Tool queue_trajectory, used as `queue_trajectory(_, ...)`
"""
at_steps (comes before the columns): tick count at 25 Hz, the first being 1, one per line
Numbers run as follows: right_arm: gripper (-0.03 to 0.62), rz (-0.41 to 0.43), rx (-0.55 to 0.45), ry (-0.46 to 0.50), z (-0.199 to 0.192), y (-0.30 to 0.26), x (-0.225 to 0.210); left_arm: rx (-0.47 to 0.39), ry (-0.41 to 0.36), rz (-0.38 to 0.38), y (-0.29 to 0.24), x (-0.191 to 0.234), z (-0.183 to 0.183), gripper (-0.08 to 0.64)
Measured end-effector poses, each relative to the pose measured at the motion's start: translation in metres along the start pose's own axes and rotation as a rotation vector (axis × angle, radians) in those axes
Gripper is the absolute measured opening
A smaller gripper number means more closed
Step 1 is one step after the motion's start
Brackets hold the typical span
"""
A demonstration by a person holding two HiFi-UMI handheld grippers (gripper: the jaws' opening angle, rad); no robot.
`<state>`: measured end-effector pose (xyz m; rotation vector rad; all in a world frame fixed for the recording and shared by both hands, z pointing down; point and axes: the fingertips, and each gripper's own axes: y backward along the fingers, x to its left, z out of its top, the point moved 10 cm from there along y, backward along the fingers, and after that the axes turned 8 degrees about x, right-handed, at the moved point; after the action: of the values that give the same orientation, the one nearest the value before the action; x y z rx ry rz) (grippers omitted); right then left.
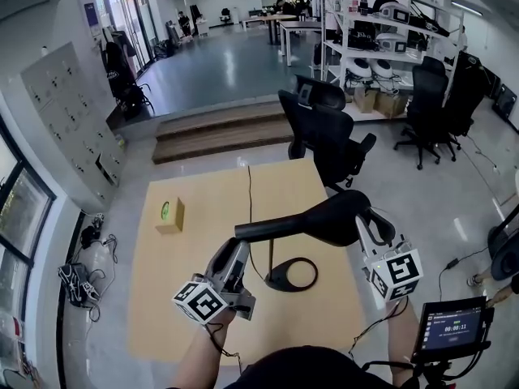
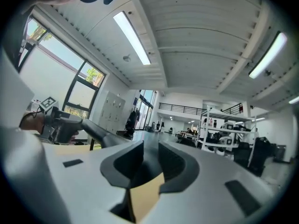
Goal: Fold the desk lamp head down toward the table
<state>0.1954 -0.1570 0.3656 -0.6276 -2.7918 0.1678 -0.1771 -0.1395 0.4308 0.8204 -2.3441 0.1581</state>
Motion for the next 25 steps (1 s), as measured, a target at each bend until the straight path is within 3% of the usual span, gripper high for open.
queue_trajectory(7,0.08,0.014,0.006,-0.074,-0.014,0.001,-0.002,0.014,-0.028,0.013,0.002,-0.004,0.003,0.175)
queue_trajectory(25,0.08,0.035,0.017,-0.145,-0.031,-0.002,0.002,0.018,-0.075,0.027,0.004,-0.009,0.013,0.175)
